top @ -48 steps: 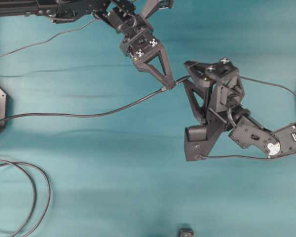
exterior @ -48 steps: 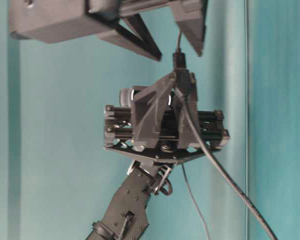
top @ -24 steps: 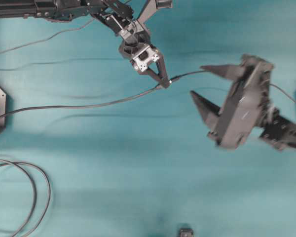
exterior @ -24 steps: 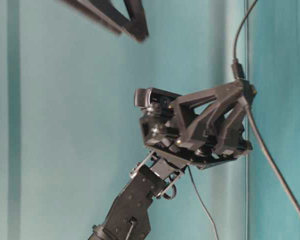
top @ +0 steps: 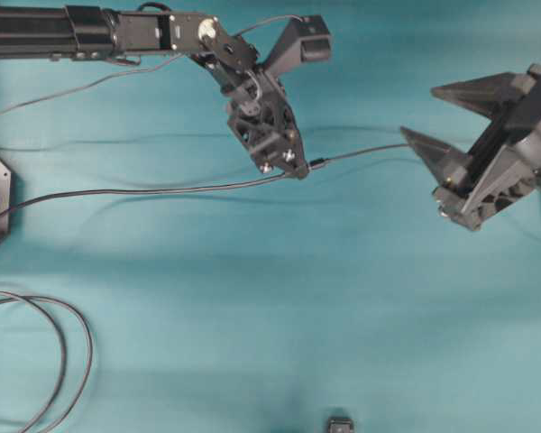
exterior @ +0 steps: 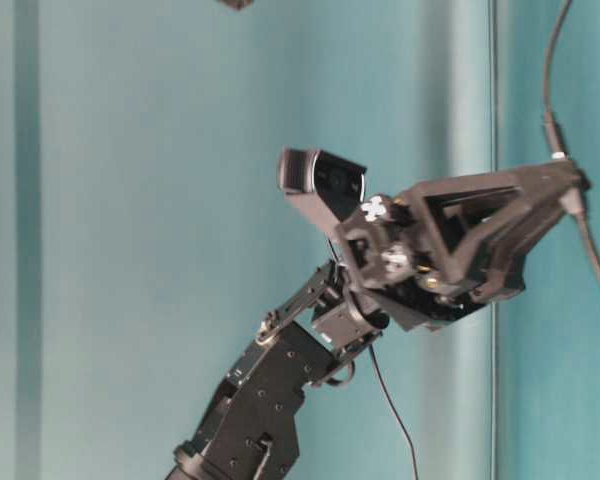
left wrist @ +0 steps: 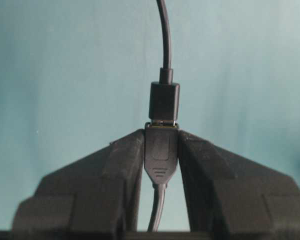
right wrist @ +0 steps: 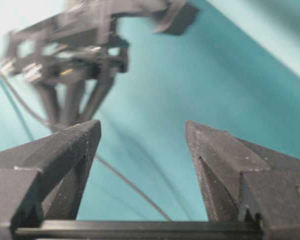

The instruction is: Insert the USB using both arms.

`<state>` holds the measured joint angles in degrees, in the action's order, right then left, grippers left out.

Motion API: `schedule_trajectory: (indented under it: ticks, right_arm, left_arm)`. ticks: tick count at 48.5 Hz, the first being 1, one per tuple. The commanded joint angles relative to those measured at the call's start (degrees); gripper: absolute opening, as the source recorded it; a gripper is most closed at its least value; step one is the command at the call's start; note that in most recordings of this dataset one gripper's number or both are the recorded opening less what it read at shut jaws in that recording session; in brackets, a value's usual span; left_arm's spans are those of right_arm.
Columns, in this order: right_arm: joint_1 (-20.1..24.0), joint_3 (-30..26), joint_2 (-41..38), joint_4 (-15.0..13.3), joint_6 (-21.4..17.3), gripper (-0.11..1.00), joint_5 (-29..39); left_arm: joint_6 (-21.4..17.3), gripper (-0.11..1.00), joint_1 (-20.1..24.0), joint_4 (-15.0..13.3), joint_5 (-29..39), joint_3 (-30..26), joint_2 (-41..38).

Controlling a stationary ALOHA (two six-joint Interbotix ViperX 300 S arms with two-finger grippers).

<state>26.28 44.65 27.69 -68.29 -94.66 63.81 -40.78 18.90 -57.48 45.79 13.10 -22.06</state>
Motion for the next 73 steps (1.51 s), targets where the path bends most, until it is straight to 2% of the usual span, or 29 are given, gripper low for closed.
schedule_trajectory:
  ticks: [1,6,9,10,14,18,22,26,31,38,64,68,73]
  right_arm:
    - [-0.44,-0.26,0.70,0.88,-0.09,0.75,0.62]
    - [-0.62,0.35,0.70,1.23,-0.09,0.75,0.70]
    - [-0.70,0.53,0.70,1.32,-0.18,0.75,0.70]
    - [-0.79,0.70,0.70,1.32,-0.18,0.75,0.70]
    - [-1.14,0.97,0.70,1.85,-0.26,0.75,0.70]
    - [-1.67,1.14,0.70,2.72,-0.26,0.75,0.70]
    - [-1.93,1.32,0.70,3.08,-0.26,0.75,0.62]
    - [-1.93,1.41,0.79,3.25,-0.26,0.75,0.62]
    - [-1.93,1.41,0.70,3.34,-0.26,0.75,0.62]
    - [-2.02,1.49,0.79,3.43,-0.26,0.75,0.62]
    - [-2.46,1.76,0.79,3.43,-0.18,0.75,0.62]
    - [-2.55,1.85,0.79,3.43,-0.18,0.75,0.62]
    - [-2.55,1.85,0.79,3.43,-0.18,0.75,0.62]
  left_arm:
    - [1.93,0.21,-0.88,3.16,-1.85,-1.85,2.72]
    - [4.83,0.21,-1.67,8.70,-3.60,-2.20,2.72]
    - [6.50,0.21,-2.37,13.18,-4.04,-2.46,2.72]
    - [7.47,0.21,-2.81,15.64,-4.13,-2.64,2.64]
    - [10.20,0.21,-4.22,22.41,-4.13,-3.25,2.55]
    - [13.10,0.21,-5.98,28.30,-3.96,-4.13,2.02]
    - [15.38,0.21,-7.21,32.17,-3.69,-4.92,1.23]
    - [17.31,0.21,-7.65,34.37,-3.69,-5.54,0.53]
    - [18.90,0.21,-8.09,36.39,-3.60,-6.15,-0.26]
    - [18.98,0.21,-8.61,37.79,-3.60,-6.77,-0.97]
    - [19.07,0.21,-9.58,37.88,-3.69,-7.82,-2.20]
    - [19.07,0.30,-9.76,37.88,-3.87,-8.35,-2.20]
    - [18.98,0.54,-9.93,37.88,-3.60,-8.79,-2.20]
